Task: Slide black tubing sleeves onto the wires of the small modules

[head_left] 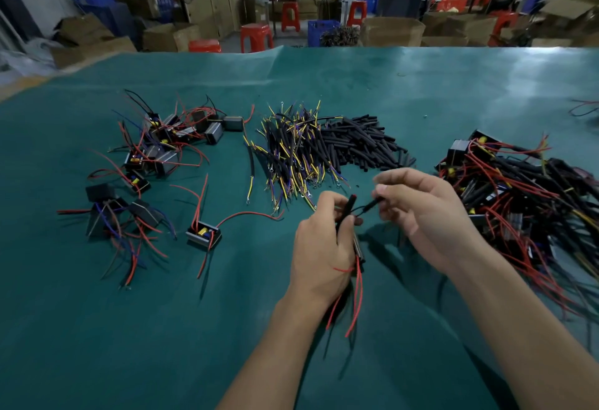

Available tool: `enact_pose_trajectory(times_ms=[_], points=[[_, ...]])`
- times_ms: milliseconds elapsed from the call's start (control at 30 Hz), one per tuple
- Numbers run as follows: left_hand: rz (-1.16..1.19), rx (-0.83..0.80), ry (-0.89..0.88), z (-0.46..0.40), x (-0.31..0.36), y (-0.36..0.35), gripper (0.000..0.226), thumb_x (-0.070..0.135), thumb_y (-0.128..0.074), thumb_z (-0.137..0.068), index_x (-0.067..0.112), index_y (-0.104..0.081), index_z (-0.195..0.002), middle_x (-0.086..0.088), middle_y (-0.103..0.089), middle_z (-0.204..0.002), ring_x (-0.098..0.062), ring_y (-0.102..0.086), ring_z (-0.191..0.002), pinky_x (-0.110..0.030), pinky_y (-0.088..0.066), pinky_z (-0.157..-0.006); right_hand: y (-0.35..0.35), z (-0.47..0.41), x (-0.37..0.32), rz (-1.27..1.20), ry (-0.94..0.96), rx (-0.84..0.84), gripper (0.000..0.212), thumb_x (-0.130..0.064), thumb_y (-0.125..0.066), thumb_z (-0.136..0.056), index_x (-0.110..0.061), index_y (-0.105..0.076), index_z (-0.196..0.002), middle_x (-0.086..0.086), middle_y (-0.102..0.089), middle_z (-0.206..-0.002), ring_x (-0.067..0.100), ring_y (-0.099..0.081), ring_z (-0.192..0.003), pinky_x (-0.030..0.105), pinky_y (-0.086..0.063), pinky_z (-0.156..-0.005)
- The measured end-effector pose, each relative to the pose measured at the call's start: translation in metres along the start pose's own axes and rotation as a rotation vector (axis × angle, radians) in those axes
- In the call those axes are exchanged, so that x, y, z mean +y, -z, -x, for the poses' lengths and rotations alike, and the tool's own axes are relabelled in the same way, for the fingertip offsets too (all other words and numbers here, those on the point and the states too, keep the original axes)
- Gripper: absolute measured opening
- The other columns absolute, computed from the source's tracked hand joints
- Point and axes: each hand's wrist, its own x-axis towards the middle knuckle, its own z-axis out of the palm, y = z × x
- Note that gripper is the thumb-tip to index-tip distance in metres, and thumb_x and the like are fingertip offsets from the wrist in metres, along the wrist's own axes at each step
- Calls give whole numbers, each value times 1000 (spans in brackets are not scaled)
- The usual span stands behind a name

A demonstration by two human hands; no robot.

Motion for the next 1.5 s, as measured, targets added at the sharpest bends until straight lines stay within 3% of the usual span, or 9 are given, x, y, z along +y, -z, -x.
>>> enact_pose_trajectory(times_ms=[100, 167, 300, 467, 600, 900, 1200, 1300, 1500], points=[[81, 27, 82, -2, 0, -2, 20, 5, -57, -95, 24, -52, -99, 8, -76, -82, -3, -71, -82, -25, -53, -79, 6, -3, -2, -99, 47, 23, 19, 15, -62, -87, 0, -68, -96, 13, -69, -87, 18, -65, -76, 23, -55, -67], [110, 50, 111, -3, -2, -2, 18, 5, -58, -95, 23, -56, -96, 9, -76, -78, -4, -71, -79, -29, -54, -78, 7, -3, -2, -110, 70, 61, 15, 12, -65, -88, 1, -70, -96, 15, -71, -88, 19, -68, -80, 24, -56, -71], [190, 62, 133, -3, -3, 0, 15, 7, -60, -96, 21, -62, -93, 7, -75, -77, -8, -69, -74, -35, -56, -74, 8, -2, -1, -46, 84, 141, 10, 3, -71, -87, -6, -73, -92, 17, -73, -92, 18, -65, -75, 25, -56, -68], [308, 106, 173, -6, 0, 3, 13, 4, -66, -93, 16, -67, -90, 1, -76, -77, -9, -70, -74, -27, -54, -73, 8, -3, 1, 10, 63, 185, 8, -1, -72, -88, -8, -72, -93, 15, -73, -91, 16, -66, -76, 24, -56, -67], [411, 138, 217, -8, 2, 5, 13, 2, -67, -93, 14, -66, -88, -4, -76, -77, -8, -69, -71, -23, -52, -68, 3, -1, 2, -105, 2, 162, 6, 1, -70, -89, -4, -67, -91, 15, -73, -85, 19, -68, -72, 26, -59, -67], [488, 149, 251, -10, 3, 7, 15, 1, -66, -93, 14, -65, -87, 2, -76, -74, -5, -71, -72, -14, -49, -64, -6, 2, 2, -168, -65, 165, 6, 1, -69, -89, -1, -64, -93, 19, -69, -89, 20, -69, -72, 26, -61, -70], [507, 164, 280, -11, 3, 8, 16, 0, -65, -93, 15, -64, -87, 1, -76, -74, -4, -70, -71, -15, -50, -62, -9, 2, 1, -228, -109, 159, 8, 1, -72, -87, -1, -64, -90, 15, -71, -82, 23, -73, -73, 27, -61, -67], [525, 171, 303, -10, 4, 8, 15, 0, -64, -94, 14, -64, -87, 0, -76, -74, -3, -69, -69, -16, -50, -61, -8, 2, 1, -292, -145, 143, 18, -1, -75, -79, 1, -61, -91, 14, -71, -77, 25, -74, -71, 27, -61, -66], [549, 198, 343, -12, 5, 10, 14, 1, -64, -94, 13, -64, -88, -6, -77, -79, -8, -68, -69, -33, -51, -67, -8, 1, 4, -304, -186, 163, 27, -3, -78, -71, 1, -60, -91, 15, -71, -73, 25, -74, -70, 28, -61, -65]])
